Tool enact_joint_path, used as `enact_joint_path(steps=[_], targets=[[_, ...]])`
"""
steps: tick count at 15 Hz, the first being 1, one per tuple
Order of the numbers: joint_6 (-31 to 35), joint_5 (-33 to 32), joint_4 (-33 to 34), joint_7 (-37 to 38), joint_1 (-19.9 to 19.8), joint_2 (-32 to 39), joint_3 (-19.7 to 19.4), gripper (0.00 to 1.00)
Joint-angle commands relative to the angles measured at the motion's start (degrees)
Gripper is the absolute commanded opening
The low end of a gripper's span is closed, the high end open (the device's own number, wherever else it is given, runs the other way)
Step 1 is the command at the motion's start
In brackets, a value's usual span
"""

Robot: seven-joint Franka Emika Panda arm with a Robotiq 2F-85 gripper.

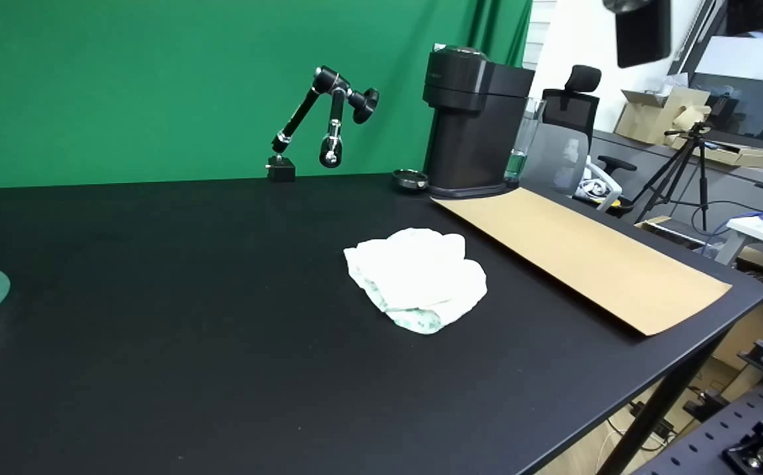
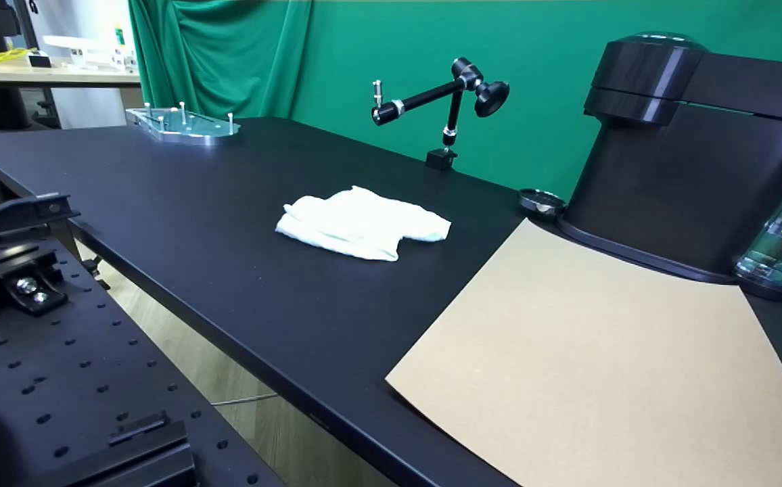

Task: Hang the cloth on the stand

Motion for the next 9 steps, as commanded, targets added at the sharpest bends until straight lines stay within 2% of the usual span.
enact_joint_path(steps=[1, 3, 5, 9], targets=[[2.1, -2.2, -0.1, 2.3, -0.1, 1.4, -1.2, 1.0], [6.0, -4.6, -0.3, 2.7, -1.6, 3.1, -2.1, 1.0], [13.8, -9.8, -1.4, -0.6, -2.4, 4.5, -3.5, 1.0], [27.3, -16.4, -0.5, -2.2, -5.2, 10.4, -6.9, 1.0]])
